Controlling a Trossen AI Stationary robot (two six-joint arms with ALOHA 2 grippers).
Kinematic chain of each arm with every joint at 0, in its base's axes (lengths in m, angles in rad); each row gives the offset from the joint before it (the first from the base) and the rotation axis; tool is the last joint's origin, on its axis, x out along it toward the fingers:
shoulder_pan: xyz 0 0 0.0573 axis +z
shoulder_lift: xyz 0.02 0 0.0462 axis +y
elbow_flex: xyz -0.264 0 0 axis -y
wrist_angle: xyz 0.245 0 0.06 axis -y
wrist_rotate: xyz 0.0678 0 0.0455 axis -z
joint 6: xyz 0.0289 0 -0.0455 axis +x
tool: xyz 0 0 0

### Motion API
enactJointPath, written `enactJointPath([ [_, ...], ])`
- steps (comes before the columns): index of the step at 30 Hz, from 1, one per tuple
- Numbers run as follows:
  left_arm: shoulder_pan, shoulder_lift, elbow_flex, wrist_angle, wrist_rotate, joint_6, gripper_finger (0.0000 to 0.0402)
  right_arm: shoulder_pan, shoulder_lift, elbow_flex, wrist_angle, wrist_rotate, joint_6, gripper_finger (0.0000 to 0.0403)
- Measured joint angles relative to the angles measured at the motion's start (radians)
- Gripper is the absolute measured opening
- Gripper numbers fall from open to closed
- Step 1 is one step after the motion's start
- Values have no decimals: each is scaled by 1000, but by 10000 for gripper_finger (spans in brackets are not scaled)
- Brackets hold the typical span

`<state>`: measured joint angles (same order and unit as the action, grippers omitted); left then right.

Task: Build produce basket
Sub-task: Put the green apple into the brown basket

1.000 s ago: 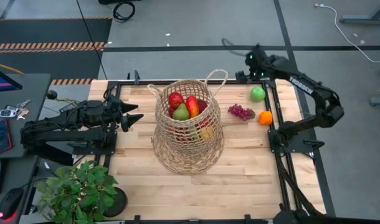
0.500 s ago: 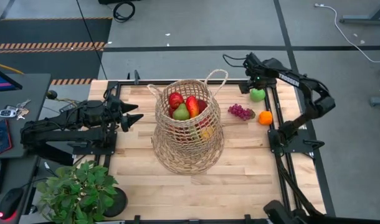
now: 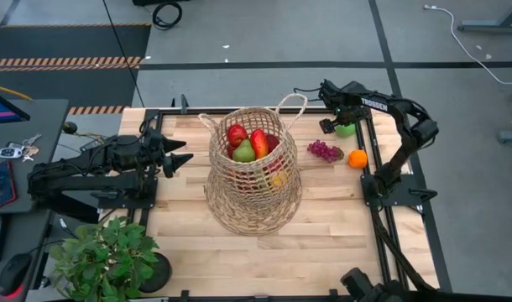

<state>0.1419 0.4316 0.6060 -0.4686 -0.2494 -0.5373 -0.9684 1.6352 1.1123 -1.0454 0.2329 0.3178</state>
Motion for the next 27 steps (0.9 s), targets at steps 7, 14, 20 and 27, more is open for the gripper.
enactJointPath([
  [7,0,0,0,0,0,0,357,45,2,2,14,-50,-18,396],
  [14,0,0,0,0,0,0,357,117,-39,-4,-6,-197,-4,396],
  [20,0,0,0,0,0,0,357,133,-121,-3,32,-156,-4,396],
  [27,0,0,0,0,0,0,357,127,-149,-2,338,-319,-5,396],
])
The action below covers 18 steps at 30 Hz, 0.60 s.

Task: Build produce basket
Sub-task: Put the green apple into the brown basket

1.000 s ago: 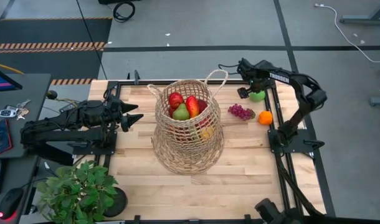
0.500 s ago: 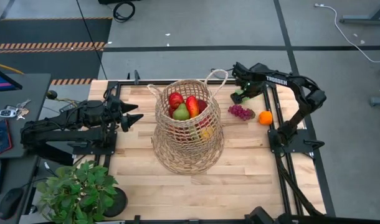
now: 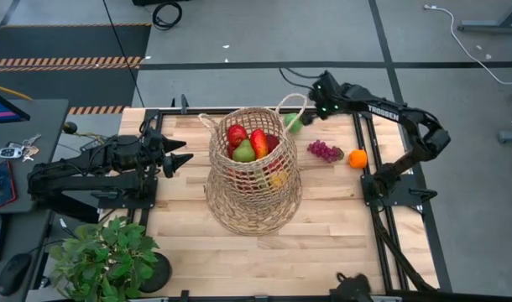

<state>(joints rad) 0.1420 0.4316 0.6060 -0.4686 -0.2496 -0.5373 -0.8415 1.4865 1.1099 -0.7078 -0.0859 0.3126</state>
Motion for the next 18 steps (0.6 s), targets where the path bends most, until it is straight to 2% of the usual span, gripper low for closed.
enactJointPath([
  [2,0,0,0,0,0,0,357,9,17,1,144,-49,-2,396],
  [7,0,0,0,0,0,0,357,4,76,1,357,-51,-14,396],
  [14,0,0,0,0,0,0,357,1,200,1,456,-94,-129,396],
  [18,0,0,0,0,0,0,357,19,290,1,476,-57,-180,396],
])
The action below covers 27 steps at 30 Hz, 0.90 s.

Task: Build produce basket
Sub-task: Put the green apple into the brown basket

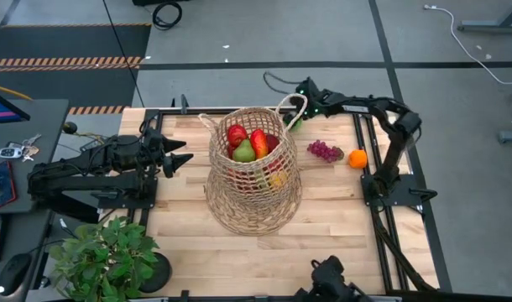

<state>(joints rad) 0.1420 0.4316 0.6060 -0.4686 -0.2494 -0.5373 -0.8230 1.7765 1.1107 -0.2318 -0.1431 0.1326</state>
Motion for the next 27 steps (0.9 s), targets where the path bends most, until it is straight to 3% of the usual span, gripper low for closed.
enactJointPath([
  [7,0,0,0,0,0,0,357,3,83,5,-34,-6,-25,395],
  [16,0,0,0,0,0,0,357,5,63,0,-77,-7,-24,363],
  [21,0,0,0,0,0,0,357,5,21,-2,-137,-7,-20,360],
  [27,0,0,0,0,0,0,357,-2,-125,-2,-203,-15,10,360],
])
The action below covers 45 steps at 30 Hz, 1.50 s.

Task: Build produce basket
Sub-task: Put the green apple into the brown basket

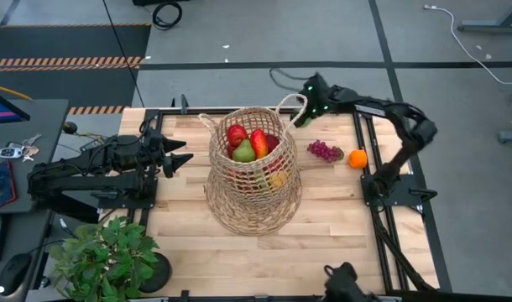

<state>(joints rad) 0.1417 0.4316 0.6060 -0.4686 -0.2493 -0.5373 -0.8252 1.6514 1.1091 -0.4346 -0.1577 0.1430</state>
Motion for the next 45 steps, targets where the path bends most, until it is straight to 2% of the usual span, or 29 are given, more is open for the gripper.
enactJointPath([
  [10,0,0,0,0,0,0,357,-55,-340,0,81,105,213,361],
  [15,0,0,0,0,0,0,357,-67,-482,0,232,12,323,361],
  [19,0,0,0,0,0,0,357,-59,-560,1,443,-113,460,361],
  [23,0,0,0,0,0,0,357,-58,-597,1,664,-197,648,362],
  [26,0,0,0,0,0,0,357,-58,-603,2,811,-216,803,362],
  [29,0,0,0,0,0,0,357,-58,-602,2,896,-228,874,362],
  [33,0,0,0,0,0,0,357,-34,-601,2,907,-233,891,362],
  [37,0,0,0,0,0,0,357,58,-592,24,909,-248,827,362],
  [41,0,0,0,0,0,0,357,178,-550,123,734,-217,622,362],
  [45,0,0,0,0,0,0,357,303,-472,291,502,-122,332,362],
])
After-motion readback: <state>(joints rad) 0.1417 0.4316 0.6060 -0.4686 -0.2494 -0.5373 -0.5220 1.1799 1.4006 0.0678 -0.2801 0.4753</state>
